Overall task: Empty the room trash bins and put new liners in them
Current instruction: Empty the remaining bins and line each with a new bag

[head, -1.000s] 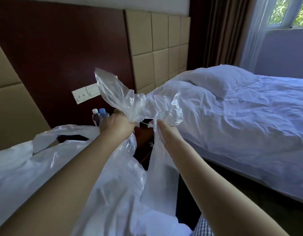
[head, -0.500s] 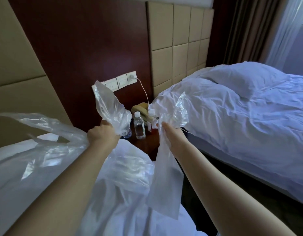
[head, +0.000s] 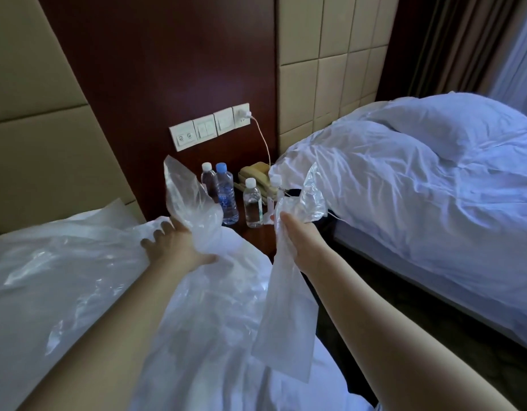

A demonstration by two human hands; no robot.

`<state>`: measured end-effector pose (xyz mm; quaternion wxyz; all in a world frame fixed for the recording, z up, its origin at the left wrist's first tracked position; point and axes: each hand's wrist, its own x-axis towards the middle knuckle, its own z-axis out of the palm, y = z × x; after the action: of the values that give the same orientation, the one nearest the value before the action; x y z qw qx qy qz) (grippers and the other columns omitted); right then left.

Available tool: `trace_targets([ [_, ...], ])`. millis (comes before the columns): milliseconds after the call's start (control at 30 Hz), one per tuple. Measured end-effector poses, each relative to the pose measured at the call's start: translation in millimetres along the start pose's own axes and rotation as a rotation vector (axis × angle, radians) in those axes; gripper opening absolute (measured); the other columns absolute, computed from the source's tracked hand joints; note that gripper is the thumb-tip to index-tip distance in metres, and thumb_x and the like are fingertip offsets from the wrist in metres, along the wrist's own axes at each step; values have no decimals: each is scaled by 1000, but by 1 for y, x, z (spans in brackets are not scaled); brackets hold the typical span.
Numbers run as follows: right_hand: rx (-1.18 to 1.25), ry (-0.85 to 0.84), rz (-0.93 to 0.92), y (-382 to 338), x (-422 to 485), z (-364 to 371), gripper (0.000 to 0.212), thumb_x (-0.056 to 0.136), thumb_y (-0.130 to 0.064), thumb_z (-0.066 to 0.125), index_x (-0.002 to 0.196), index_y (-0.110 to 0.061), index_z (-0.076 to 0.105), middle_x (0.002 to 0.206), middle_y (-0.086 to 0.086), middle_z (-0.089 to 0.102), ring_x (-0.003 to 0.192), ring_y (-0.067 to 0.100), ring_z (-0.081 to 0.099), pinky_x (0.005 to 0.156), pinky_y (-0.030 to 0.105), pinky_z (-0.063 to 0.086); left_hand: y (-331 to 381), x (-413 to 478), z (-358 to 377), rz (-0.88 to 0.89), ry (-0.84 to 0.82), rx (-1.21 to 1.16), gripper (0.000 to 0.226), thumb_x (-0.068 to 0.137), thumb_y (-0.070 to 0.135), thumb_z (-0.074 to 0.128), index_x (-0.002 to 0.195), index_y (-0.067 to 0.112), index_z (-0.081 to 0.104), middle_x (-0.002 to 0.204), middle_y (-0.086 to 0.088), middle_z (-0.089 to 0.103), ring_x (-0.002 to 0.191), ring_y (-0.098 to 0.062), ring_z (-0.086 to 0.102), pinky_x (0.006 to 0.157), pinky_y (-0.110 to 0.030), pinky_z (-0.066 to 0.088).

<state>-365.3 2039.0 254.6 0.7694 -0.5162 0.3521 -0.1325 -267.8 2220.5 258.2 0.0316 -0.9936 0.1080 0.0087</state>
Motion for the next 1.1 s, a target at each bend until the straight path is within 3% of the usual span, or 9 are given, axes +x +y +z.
trace_targets([
  [133,-24,37,7,-4,1,-8,46,90,-23,56,128,1,51,96,12,59,78,21,59,63,29,45,16,-3,-17,2,140,-149,133,53,79,68,144,0,10,152,-20,21,139,-35,24,106,-59,25],
  [333,7,15,-27,-13,-6,-19,41,92,-22,54,126,1,51,82,6,56,72,17,56,59,28,42,35,-22,-37,66,273,-173,120,71,70,62,148,3,-1,157,-19,6,143,-36,12,109,-58,20],
  [500,47,14,-50,-21,-18,-38,38,92,-20,54,126,-2,53,80,4,56,70,16,55,59,27,43,65,-42,-42,272,355,-118,78,88,59,46,144,11,22,155,-10,17,143,-28,15,109,-51,22],
  [667,110,39,-113,-33,-30,-87,30,94,-16,52,121,-3,56,90,6,61,73,16,59,60,25,46,124,-77,-47,505,308,-137,58,93,55,37,134,13,37,140,-6,41,132,-26,33,104,-42,29],
  [767,134,104,-153,-40,-42,-128,22,95,-17,52,113,-5,58,87,7,62,74,17,60,62,26,47,169,-102,-45,649,124,-290,50,95,50,38,130,15,43,135,-6,48,128,-27,40,106,-44,31],
  [900,195,190,-154,-43,-56,-197,25,95,-16,51,107,3,62,79,12,65,67,22,65,67,32,54,233,-140,-29,814,-353,-896,42,95,45,42,119,13,56,125,-7,59,121,-23,52,104,-41,39],
  [1033,262,196,-161,-44,-74,-267,23,100,-16,43,104,0,59,63,7,63,47,12,62,45,21,49,283,-185,-13,788,-833,-1250,27,98,42,40,102,20,55,93,0,65,82,-11,63,79,-28,50],
  [1100,287,269,-172,-46,-83,-305,27,103,-22,38,102,-4,58,65,-2,64,56,4,60,50,15,45,301,-204,-2,813,-997,-1228,37,88,50,56,100,15,59,82,0,65,71,-13,62,71,-26,50],
])
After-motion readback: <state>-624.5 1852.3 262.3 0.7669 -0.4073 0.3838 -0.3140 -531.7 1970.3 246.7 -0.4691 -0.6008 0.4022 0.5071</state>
